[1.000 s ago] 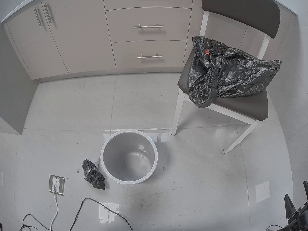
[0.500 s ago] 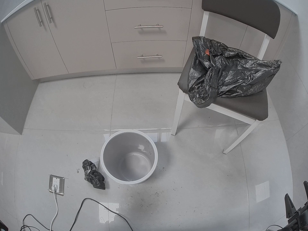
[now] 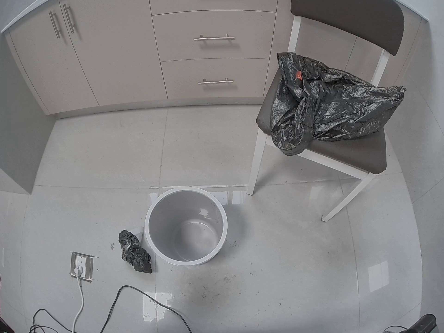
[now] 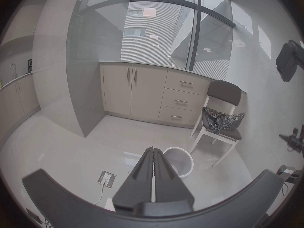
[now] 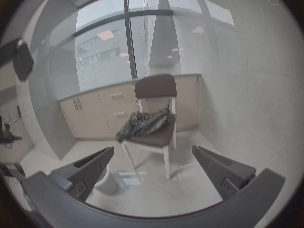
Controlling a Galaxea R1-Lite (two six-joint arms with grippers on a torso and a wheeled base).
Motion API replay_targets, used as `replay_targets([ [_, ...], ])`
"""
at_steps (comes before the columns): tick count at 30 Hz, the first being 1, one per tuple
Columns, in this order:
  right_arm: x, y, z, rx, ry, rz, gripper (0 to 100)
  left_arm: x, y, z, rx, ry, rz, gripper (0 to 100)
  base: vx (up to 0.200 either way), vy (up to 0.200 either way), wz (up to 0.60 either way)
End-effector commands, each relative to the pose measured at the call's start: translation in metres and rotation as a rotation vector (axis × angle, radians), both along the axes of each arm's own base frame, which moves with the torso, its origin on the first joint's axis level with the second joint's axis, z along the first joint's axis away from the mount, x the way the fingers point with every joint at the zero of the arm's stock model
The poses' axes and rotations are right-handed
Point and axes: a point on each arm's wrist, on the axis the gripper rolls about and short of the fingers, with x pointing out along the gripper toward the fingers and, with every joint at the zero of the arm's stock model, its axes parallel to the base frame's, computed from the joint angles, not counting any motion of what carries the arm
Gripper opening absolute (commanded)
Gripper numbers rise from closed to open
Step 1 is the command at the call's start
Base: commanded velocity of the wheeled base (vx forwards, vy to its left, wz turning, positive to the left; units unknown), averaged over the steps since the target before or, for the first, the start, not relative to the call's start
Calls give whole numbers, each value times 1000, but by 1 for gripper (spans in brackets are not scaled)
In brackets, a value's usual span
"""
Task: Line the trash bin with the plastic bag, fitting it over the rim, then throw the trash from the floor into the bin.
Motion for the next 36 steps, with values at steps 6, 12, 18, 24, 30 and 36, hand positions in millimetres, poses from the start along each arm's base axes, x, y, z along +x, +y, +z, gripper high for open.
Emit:
replay_targets([
  [6, 117, 15, 120, 38, 110, 89, 100, 42, 0, 34, 4, 130, -68, 0, 0, 0, 0],
  [12, 200, 51, 144, 31, 172, 191, 100, 89, -5, 67, 9, 220, -113, 100, 0, 0, 0],
  [18, 244, 94, 155, 6, 197, 242, 100, 127, -13, 86, -5, 288, -209, 100, 0, 0, 0],
  [24, 280, 146, 158, 2, 209, 217, 100, 174, -23, 106, -175, 180, -116, 100, 0, 0, 0],
  [30, 295, 190, 134, 4, 284, 216, 100, 176, -33, 95, -168, 153, 19, 100, 0, 0, 0],
  [36, 291, 214, 106, 117, 376, 186, 100, 177, -36, 82, -151, 172, 31, 100, 0, 0, 0],
])
